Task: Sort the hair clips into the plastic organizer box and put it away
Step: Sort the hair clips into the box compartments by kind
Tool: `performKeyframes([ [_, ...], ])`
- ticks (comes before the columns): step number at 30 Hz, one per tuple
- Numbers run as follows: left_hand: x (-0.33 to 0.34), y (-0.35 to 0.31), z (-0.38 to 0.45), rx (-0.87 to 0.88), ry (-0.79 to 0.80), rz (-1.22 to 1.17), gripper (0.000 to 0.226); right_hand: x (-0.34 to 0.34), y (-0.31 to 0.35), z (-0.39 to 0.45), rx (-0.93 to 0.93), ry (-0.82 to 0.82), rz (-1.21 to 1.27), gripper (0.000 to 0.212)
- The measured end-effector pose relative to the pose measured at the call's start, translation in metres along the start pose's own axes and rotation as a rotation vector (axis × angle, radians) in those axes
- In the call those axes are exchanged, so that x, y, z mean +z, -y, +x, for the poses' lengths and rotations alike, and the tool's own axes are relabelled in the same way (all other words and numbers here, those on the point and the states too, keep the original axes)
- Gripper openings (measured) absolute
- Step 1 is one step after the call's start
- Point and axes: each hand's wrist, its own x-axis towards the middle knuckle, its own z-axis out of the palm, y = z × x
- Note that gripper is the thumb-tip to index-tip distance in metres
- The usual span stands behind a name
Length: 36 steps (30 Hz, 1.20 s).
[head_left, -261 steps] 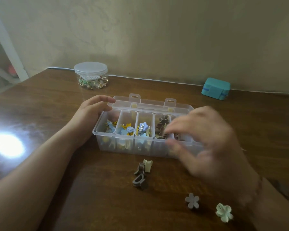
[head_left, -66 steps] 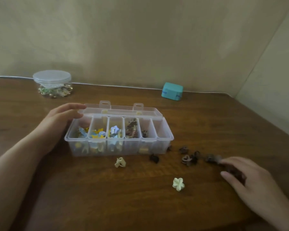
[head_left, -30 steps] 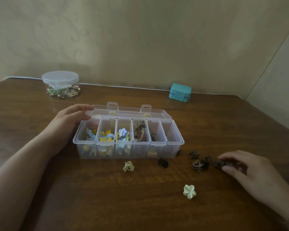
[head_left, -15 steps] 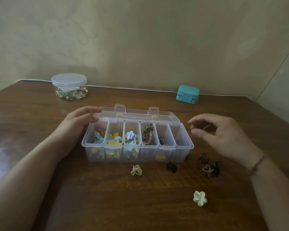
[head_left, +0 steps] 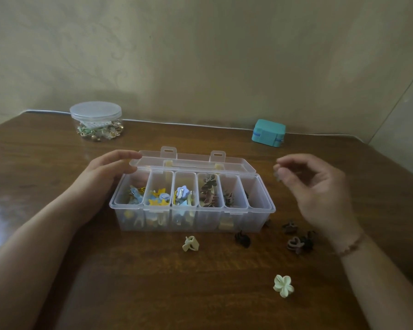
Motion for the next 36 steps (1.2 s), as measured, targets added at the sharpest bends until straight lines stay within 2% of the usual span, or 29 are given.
performKeyframes([
  [3, 0.002, -0.001, 0.0, 0.005, -0.009, 0.004, 0.034, 0.017, 0.004, -0.003, -0.024, 0.224, -0.111, 0.015],
  [4, 0.003, -0.001, -0.001, 0.007, -0.013, 0.001, 0.034, 0.016, 0.003, -0.003, -0.032, 0.245, -0.143, 0.015],
  [8, 0.002, -0.001, -0.001, -0.003, -0.014, -0.003, 0.034, -0.02, -0.003, 0.0, 0.041, 0.032, -0.041, 0.014],
  [9, 0.002, -0.001, -0.001, -0.007, -0.016, -0.003, 0.034, -0.031, -0.005, -0.001, 0.076, 0.064, -0.062, 0.014],
  [10, 0.003, -0.001, -0.001, -0.009, -0.018, -0.007, 0.034, -0.041, -0.009, -0.001, 0.121, 0.17, -0.133, 0.014],
  [13, 0.004, -0.002, -0.002, -0.011, -0.02, -0.013, 0.035, -0.043, -0.013, -0.003, 0.298, 0.643, -0.452, 0.016],
  [14, 0.004, -0.003, -0.002, -0.01, -0.023, -0.014, 0.035, -0.039, -0.014, -0.003, 0.329, 0.744, -0.521, 0.018],
  [16, 0.005, -0.003, -0.003, -0.008, -0.026, -0.015, 0.035, -0.033, -0.014, -0.003, 0.334, 0.815, -0.559, 0.015],
  [18, 0.005, -0.004, -0.003, -0.008, -0.026, -0.017, 0.035, -0.03, -0.01, -0.002, 0.279, 0.673, -0.524, 0.011],
  [21, 0.005, -0.004, -0.003, -0.01, -0.029, -0.019, 0.035, -0.021, 0.0, 0.001, 0.113, 0.211, -0.262, 0.009],
  [22, 0.005, -0.004, -0.003, -0.01, -0.031, -0.02, 0.035, -0.015, 0.003, 0.003, 0.06, 0.139, -0.167, 0.011],
  [23, 0.005, -0.004, -0.003, -0.009, -0.03, -0.021, 0.035, -0.009, 0.006, 0.004, 0.033, 0.137, -0.125, 0.013],
  [26, 0.005, -0.004, -0.003, -0.011, -0.028, -0.013, 0.035, 0.002, 0.006, 0.002, -0.011, 0.279, -0.243, 0.021],
  [30, 0.004, -0.004, -0.003, -0.012, -0.026, -0.006, 0.035, -0.033, -0.004, 0.0, 0.06, 0.142, -0.152, 0.014],
  [32, 0.004, -0.004, -0.003, -0.01, -0.027, -0.006, 0.035, -0.058, -0.013, -0.002, 0.135, 0.293, -0.171, 0.015],
  [36, 0.005, -0.004, -0.003, -0.015, -0.029, -0.01, 0.036, -0.073, -0.024, -0.005, 0.322, 0.839, -0.229, 0.033],
])
